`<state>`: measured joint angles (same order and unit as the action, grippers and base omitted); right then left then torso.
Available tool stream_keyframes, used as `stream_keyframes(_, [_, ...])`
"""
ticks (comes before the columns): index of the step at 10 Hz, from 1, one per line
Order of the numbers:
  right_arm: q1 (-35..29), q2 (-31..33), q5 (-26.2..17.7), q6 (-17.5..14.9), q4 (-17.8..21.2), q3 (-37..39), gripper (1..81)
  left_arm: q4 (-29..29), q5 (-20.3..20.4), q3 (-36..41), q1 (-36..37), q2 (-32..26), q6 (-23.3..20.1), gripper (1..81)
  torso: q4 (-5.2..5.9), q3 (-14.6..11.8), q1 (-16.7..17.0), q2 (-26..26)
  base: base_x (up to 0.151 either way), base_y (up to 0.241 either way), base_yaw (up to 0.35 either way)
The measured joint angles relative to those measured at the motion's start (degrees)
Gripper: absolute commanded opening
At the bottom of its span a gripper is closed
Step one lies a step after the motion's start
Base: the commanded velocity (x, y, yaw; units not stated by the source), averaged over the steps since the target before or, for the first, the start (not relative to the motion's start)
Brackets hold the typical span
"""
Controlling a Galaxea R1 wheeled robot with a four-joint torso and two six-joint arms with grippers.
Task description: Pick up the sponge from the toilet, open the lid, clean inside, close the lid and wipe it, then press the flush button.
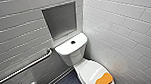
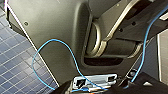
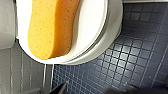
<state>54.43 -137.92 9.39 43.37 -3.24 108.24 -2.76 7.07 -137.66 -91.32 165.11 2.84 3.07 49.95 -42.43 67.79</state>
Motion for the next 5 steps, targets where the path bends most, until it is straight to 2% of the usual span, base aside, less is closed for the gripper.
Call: stream_keyframes(5, [-5.8, 1.5, -0.7, 1.8, 0.0, -5.1, 81.1, 0.0, 0.0, -0.7, 0.0, 0.9, 0.0, 81.1, 0.0, 0.9, -6.3, 10.2, 0.0, 0.0, 0.0])
